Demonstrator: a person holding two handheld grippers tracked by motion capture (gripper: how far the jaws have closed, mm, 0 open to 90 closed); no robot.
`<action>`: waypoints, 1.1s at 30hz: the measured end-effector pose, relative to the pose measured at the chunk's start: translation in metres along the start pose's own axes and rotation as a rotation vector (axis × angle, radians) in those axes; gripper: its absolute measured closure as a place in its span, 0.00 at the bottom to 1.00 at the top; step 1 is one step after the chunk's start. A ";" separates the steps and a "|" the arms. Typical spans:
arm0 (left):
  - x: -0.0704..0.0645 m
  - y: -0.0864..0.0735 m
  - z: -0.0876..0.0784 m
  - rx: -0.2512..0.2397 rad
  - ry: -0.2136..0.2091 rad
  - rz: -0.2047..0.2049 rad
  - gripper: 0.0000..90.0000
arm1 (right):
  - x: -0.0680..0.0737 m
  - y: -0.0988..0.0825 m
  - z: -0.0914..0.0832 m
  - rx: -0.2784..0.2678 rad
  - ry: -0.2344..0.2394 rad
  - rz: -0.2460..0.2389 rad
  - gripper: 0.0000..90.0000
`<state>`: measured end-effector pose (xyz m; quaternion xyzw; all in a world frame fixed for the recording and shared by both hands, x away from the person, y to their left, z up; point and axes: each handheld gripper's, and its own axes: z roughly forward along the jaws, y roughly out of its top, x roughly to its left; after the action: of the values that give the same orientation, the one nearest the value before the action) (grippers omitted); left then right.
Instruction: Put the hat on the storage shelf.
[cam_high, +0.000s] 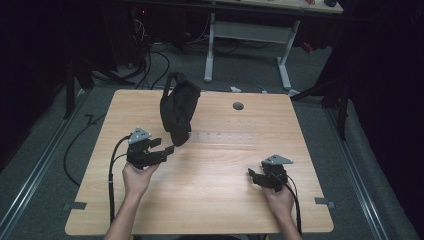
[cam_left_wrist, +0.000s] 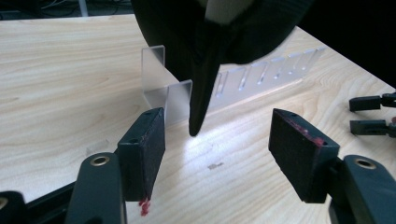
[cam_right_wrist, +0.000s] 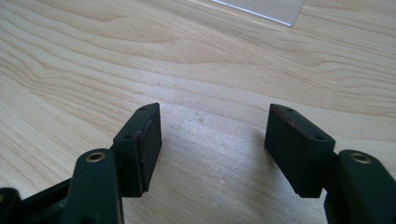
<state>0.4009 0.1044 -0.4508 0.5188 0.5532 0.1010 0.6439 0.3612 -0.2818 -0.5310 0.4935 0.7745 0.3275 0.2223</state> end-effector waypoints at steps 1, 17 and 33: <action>0.000 -0.001 -0.001 0.003 0.004 0.002 0.41 | 0.000 0.000 0.000 0.001 0.000 0.003 0.41; 0.012 -0.026 -0.020 0.038 0.033 0.019 0.40 | 0.000 0.000 0.000 0.001 0.000 0.003 0.40; 0.033 -0.071 -0.022 0.090 0.134 0.049 0.40 | 0.000 0.000 0.000 0.001 0.000 0.004 0.40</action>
<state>0.3638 0.1086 -0.5228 0.5528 0.5862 0.1265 0.5786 0.3610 -0.2814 -0.5310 0.4951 0.7737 0.3276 0.2212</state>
